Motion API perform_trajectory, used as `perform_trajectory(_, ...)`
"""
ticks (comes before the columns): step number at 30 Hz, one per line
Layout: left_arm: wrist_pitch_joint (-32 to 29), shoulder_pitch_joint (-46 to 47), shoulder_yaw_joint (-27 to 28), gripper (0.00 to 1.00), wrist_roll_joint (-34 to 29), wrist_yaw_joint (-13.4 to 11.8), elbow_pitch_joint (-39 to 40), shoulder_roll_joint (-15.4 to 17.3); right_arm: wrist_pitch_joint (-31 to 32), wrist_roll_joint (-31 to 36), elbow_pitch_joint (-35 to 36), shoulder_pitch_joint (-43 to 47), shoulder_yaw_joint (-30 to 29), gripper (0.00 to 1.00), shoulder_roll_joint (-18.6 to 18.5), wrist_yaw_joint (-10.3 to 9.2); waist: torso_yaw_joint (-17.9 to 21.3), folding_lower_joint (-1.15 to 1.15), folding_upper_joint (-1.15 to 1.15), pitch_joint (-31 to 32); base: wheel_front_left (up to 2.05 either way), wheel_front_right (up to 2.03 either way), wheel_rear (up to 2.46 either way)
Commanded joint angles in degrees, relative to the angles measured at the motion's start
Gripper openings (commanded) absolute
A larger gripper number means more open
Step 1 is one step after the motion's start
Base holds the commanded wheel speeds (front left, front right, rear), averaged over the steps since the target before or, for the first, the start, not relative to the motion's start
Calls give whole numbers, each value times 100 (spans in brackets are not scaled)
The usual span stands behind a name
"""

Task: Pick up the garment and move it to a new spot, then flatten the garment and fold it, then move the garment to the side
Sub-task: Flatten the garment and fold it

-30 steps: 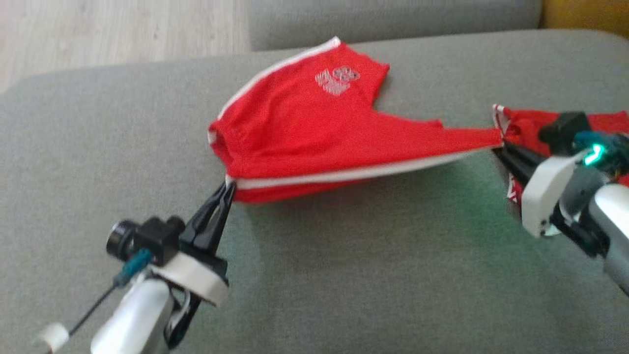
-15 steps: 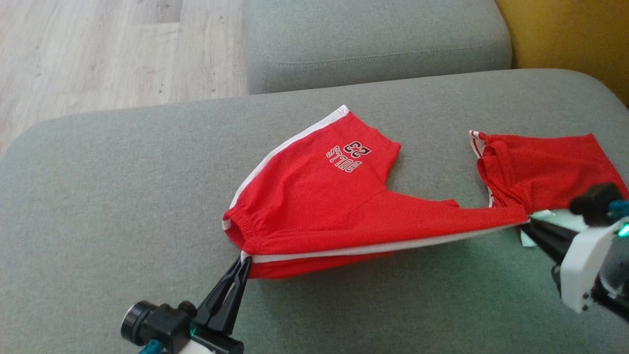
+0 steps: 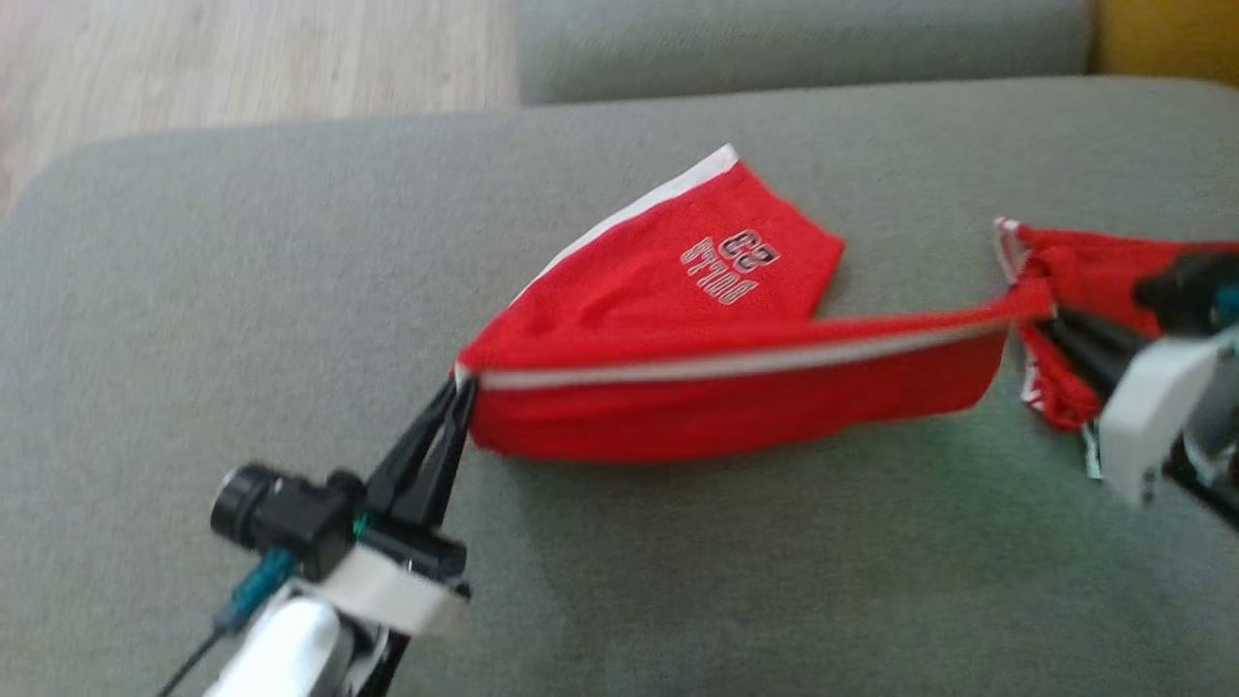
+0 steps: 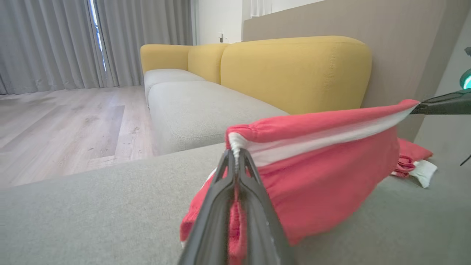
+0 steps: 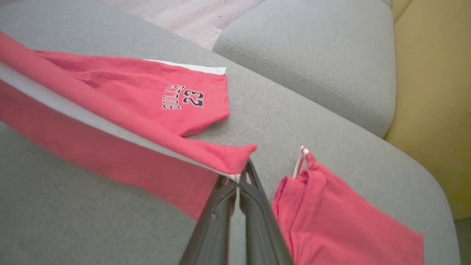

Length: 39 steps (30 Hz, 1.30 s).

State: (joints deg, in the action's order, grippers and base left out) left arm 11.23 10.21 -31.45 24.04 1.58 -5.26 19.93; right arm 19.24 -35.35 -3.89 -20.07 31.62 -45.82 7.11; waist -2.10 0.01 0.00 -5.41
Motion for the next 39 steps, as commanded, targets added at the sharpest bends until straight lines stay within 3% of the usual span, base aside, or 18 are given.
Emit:
perform_trajectory(1,25,432,288,0,-55,-5,57,62,95,135,88,-474,-46,0,-98,37,-208,-1,0,-288,0,0,0)
perform_trajectory(21,245,1874,-183,0,-105,398,-1415,-744,130,429,-1661,-3209,1680,0,95,37,-1258,-1,0,-1427,0,0,0)
perform_trajectory(39,375,2521,-9,0,-243,519,-2011,-1261,-347,110,-3084,-4572,2778,0,332,37,-1657,-1,0,-2041,0,0,0)
